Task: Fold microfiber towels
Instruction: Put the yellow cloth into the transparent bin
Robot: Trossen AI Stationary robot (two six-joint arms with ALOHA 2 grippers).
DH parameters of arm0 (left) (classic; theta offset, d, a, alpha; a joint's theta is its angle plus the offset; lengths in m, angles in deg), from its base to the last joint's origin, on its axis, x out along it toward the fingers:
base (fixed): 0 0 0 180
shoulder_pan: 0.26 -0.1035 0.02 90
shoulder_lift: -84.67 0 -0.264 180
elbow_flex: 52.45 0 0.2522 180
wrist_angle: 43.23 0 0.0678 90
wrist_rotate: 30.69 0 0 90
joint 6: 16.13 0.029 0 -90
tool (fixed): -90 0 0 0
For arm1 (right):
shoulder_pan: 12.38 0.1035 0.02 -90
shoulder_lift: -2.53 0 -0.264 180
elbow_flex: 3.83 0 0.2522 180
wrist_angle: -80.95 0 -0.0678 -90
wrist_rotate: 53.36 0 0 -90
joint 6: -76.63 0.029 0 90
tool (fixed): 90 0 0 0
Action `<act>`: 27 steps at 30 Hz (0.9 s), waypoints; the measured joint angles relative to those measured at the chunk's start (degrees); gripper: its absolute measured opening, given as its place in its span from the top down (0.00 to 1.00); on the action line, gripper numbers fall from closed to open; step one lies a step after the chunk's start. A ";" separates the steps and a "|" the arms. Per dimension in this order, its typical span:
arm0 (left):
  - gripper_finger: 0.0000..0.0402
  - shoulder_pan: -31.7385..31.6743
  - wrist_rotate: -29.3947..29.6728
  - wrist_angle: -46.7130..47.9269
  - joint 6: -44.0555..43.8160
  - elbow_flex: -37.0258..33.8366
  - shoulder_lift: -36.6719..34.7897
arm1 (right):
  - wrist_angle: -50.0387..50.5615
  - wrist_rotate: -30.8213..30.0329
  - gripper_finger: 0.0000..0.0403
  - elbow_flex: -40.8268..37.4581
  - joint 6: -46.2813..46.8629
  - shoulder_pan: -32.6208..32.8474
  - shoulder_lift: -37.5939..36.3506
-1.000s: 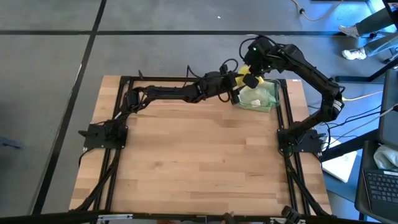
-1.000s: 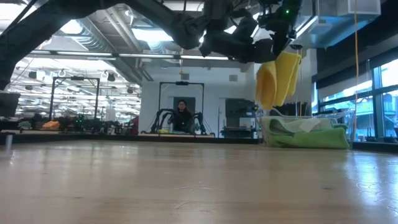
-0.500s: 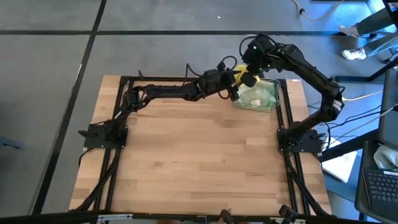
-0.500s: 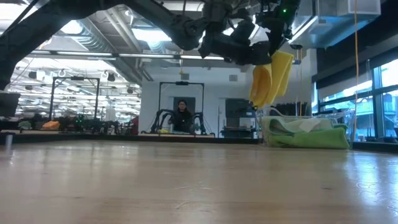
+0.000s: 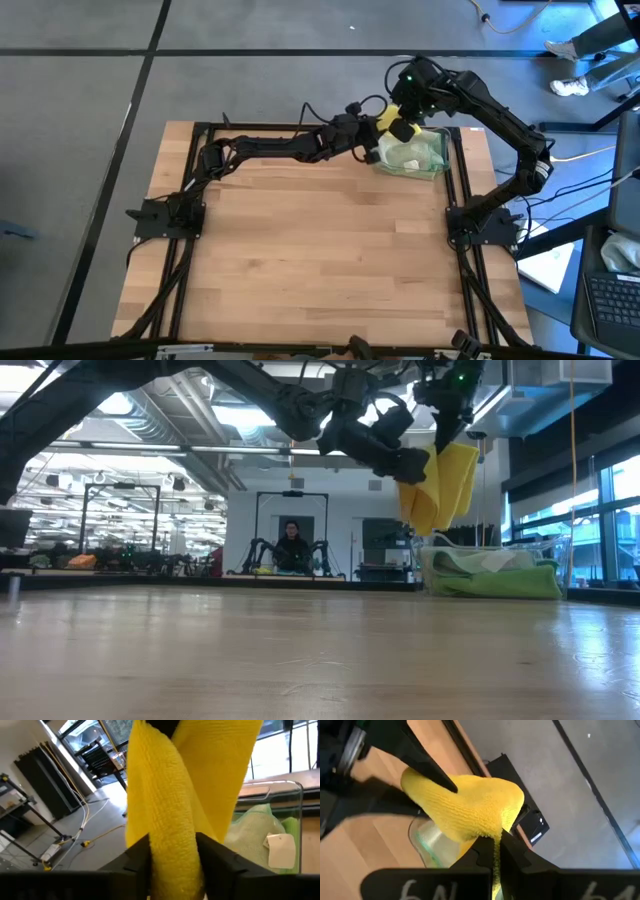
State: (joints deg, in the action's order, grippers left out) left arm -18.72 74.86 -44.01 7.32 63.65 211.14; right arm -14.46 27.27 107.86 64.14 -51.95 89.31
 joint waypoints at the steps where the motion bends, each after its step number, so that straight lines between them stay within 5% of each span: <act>1: 0.70 0.00 -0.05 0.03 0.65 0.00 0.00 | 0.70 0.00 0.97 0.00 -0.15 0.00 0.00; 8: 0.98 0.15 -0.49 0.02 3.25 0.00 0.00 | 7.05 0.12 0.97 0.00 -1.10 0.00 0.00; 20: 1.00 -0.11 -0.75 1.06 7.23 -0.03 -1.11 | 13.87 0.99 0.92 -0.25 -1.27 0.04 0.02; 27: 1.00 -0.55 -0.49 2.23 7.20 -0.09 -3.23 | 12.84 3.24 0.88 -10.14 -1.56 -0.02 -0.07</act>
State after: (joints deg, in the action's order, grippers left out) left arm -19.27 74.37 -41.78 14.53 63.56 207.92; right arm -1.62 30.51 97.72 62.58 -51.97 89.25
